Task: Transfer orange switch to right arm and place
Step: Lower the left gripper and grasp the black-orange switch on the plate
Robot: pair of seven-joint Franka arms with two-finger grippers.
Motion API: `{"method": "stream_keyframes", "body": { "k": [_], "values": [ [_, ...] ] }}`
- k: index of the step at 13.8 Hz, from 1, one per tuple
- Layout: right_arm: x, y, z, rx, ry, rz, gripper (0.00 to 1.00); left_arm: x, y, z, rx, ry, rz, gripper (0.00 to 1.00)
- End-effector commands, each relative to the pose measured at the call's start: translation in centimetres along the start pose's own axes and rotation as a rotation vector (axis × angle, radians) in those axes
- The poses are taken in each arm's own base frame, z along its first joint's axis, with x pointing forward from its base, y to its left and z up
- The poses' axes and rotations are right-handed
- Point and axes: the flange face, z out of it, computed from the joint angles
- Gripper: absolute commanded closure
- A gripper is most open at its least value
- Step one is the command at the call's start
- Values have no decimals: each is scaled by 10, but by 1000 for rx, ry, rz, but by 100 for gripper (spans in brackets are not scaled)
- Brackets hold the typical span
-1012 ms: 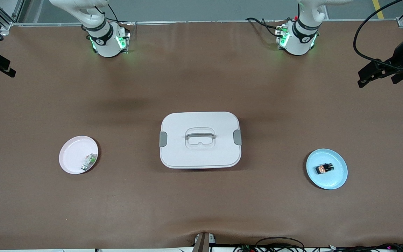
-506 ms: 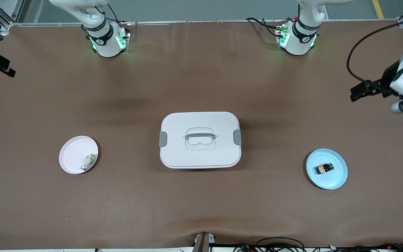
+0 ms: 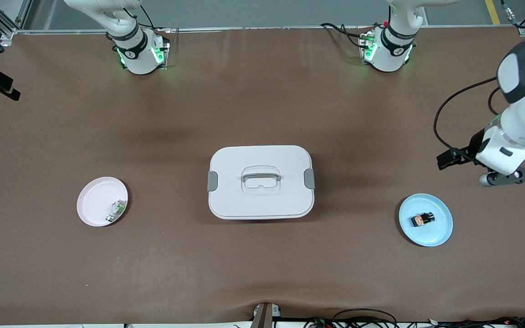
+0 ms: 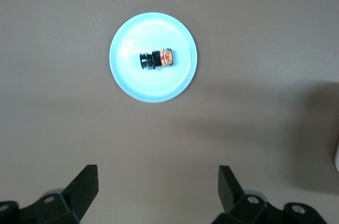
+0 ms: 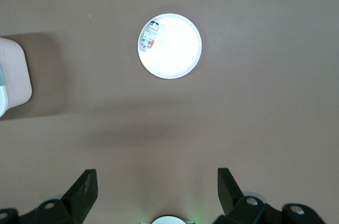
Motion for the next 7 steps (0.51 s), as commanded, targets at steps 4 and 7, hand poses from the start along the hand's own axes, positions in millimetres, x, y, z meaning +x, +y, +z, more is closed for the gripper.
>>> {"method": "stream_keyframes", "body": {
  "k": [4,7],
  "values": [
    [3,0,-3,7,-5,16,0,33,-12,87,-1,19,-110,0],
    [3,-2,-3,7,-6,13,0,51,-10,137,9,43,-93,0]
  ]
}}
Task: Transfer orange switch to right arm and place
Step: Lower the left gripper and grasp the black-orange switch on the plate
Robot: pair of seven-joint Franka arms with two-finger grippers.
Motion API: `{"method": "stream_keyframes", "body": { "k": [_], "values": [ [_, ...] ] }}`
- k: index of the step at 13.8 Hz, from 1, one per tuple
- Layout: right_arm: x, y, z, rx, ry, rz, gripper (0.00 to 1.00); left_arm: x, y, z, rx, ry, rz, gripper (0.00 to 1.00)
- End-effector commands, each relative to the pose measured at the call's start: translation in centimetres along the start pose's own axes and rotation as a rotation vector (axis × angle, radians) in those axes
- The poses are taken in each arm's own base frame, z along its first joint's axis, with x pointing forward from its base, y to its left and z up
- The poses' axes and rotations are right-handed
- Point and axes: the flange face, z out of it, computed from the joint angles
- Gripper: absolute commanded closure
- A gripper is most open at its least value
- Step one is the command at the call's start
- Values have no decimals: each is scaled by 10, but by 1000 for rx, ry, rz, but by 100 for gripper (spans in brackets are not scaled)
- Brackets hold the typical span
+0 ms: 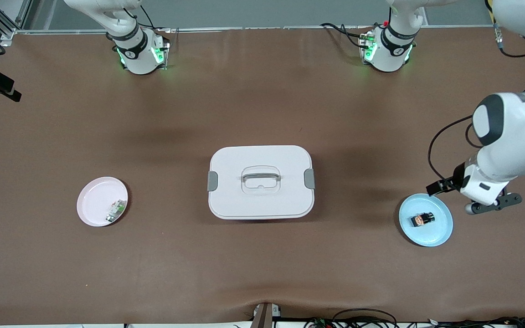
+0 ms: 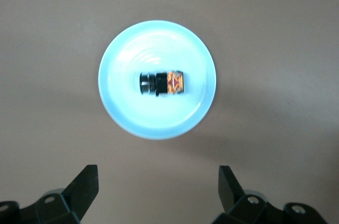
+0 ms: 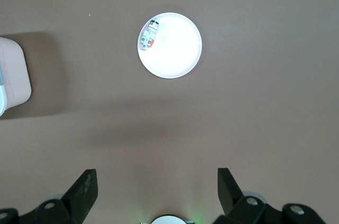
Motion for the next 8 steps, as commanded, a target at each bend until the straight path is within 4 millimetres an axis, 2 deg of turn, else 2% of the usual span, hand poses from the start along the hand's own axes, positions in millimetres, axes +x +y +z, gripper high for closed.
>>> {"method": "stream_keyframes", "body": {
  "k": [1,3,5,8],
  "values": [
    [1,-1,-5,6,-2,11,0,16,2,41,16,26,4,0],
    [1,1,-5,6,-4,6,0,27,-5,60,17,53,11,0],
    [0,0,-4,7,-9,3,0,41,-3,77,15,51,16,0],
    [0,0,-4,7,-9,1,0,46,3,101,15,31,17,0]
  ]
}}
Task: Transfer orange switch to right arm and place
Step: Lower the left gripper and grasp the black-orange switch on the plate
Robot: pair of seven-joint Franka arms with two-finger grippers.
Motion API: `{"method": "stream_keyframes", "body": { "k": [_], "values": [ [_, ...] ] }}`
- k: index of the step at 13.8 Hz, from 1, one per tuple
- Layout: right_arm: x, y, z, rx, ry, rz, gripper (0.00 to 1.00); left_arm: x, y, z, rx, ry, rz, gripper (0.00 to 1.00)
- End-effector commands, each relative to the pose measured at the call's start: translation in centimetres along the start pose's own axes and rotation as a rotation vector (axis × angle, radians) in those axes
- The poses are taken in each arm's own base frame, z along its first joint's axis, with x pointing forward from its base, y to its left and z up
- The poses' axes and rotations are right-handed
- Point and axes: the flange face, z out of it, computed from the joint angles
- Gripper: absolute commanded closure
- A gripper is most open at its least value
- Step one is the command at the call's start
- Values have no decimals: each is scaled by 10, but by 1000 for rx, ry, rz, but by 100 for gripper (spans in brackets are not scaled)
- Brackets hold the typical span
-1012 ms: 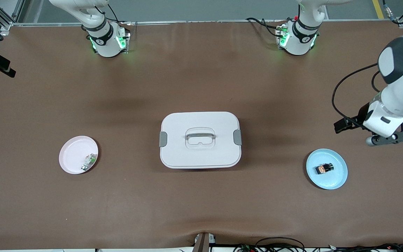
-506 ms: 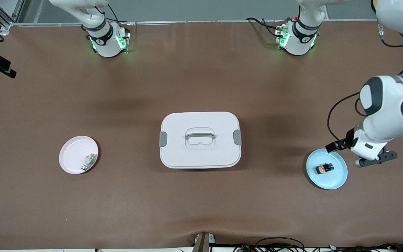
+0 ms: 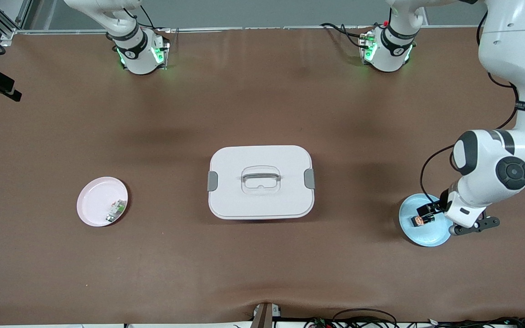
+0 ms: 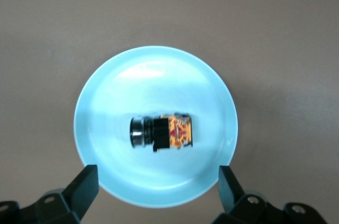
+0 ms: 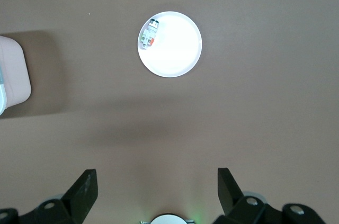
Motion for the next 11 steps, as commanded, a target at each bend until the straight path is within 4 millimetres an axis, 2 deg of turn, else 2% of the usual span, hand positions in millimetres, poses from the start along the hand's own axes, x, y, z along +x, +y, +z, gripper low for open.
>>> {"method": "stream_keyframes", "body": {
  "k": [1,4,6,11],
  "values": [
    [1,-1,-4,8,-5,2,0,9,7,18,10,-8,6,0],
    [1,-6,0,9,-13,-3,0,11,7,36,13,-21,15,0],
    [2,-23,5,11,-24,-27,0,10,7,44,15,-33,16,0],
    [8,-48,25,59,-55,-65,0,15,6,58,21,-21,24,0]
  ]
}}
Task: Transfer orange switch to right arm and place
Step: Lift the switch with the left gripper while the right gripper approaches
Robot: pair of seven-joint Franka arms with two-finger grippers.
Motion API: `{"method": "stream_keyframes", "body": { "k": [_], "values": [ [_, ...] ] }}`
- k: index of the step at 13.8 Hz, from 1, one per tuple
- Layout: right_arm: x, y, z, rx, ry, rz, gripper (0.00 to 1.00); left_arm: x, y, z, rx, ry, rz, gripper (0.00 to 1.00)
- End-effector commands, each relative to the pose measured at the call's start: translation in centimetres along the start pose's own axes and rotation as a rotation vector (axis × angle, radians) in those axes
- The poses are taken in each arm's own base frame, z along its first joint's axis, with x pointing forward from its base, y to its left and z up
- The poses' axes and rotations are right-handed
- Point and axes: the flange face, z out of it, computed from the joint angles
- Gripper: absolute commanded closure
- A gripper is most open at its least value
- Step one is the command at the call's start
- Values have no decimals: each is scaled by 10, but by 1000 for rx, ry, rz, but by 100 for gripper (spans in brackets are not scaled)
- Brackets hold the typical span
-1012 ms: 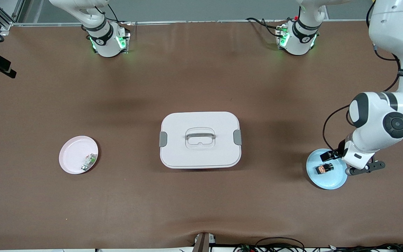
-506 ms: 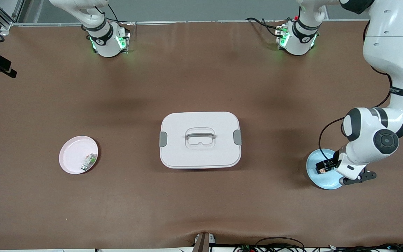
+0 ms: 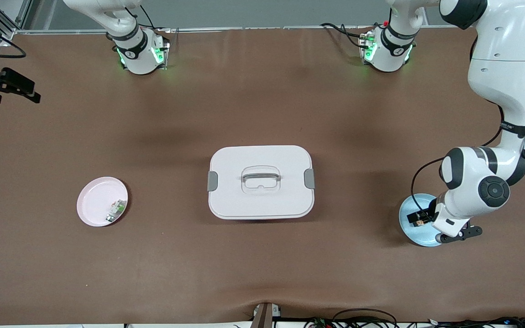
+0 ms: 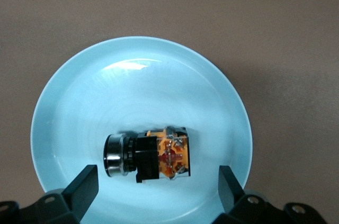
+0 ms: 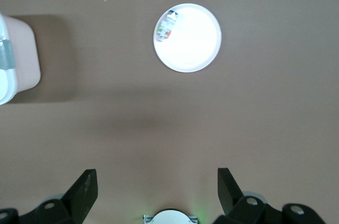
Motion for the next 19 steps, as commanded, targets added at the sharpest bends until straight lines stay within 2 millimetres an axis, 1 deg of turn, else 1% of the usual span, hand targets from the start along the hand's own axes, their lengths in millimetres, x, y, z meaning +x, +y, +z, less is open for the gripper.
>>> {"method": "stream_keyframes", "body": {
  "k": [1,3,7,10,11,12,13,15,16,18,19],
  "values": [
    [7,-10,11,64,-17,6,0,10,-1,0,31,30,32,0],
    [13,-16,18,78,-19,-3,0,11,-4,4,49,37,48,0],
    [22,-29,52,103,-30,-12,0,13,-3,15,46,42,50,0],
    [25,-34,68,155,-34,2,0,13,-4,17,44,40,48,0],
    [26,-39,76,161,-32,0,0,12,-4,20,45,37,48,0],
    [27,-50,84,160,-31,-16,0,12,-5,23,47,33,48,0],
    [28,-57,90,158,-28,-8,0,12,-5,23,47,33,48,0],
    [27,-86,97,152,-40,31,0,13,-7,22,46,36,45,0],
    [28,-104,101,148,-34,52,0,13,-8,22,44,35,43,4],
    [31,-136,110,141,-27,79,0,13,-11,22,44,32,38,18],
    [33,-147,114,142,-18,77,0,13,-12,22,44,32,36,30]
  ]
}}
